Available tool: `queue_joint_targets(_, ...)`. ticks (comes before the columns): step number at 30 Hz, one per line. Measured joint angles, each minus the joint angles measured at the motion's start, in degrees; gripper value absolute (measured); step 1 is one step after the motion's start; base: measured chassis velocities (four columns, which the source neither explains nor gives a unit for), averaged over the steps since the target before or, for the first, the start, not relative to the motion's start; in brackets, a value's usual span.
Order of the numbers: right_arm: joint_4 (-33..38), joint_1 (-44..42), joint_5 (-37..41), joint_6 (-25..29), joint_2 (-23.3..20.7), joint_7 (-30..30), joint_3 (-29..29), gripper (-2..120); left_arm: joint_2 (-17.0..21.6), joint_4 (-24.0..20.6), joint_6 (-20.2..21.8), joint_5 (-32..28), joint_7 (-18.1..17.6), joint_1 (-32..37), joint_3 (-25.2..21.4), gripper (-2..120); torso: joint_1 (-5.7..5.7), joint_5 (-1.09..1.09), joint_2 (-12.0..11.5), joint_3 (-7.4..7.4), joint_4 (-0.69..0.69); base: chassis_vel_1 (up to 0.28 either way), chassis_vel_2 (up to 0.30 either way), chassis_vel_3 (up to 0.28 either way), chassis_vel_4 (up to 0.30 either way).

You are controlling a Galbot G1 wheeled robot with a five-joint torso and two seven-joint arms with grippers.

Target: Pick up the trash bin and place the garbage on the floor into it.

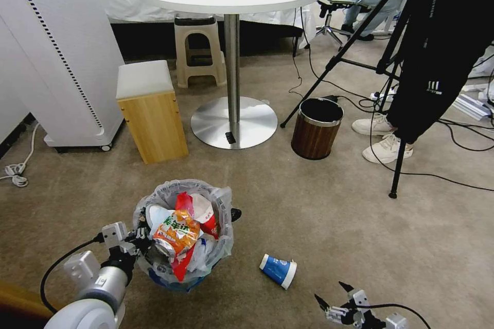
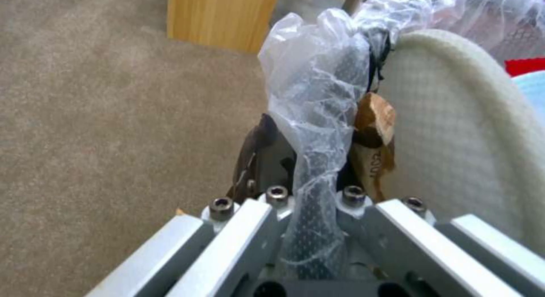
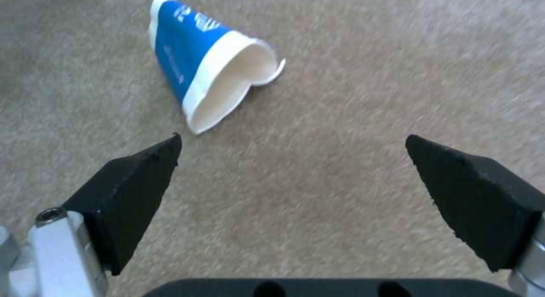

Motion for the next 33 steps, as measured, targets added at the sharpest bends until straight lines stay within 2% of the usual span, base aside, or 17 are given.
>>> queue_joint_targets(17, -1.6, 2.7, 1.5, -0.3, 0.8, -2.2, -3.0, 100, 0.4, 0.0, 0.4, -0.8, -0.2, -0.2, -0.5, 0, 0.0, 0.01, 0.0, 0.0, 0.0, 0.0, 0.0, 0.0, 0.0)
queue_joint_targets(33, -5.0, 9.5, 3.9, -1.4, 1.2, -2.7, -8.9, 100, -0.3, -2.7, 1.3, -0.9, -0.6, 0.5, -0.9, 0, 0.0, 0.01, 0.0, 0.0, 0.0, 0.0, 0.0, 0.0, 0.0)
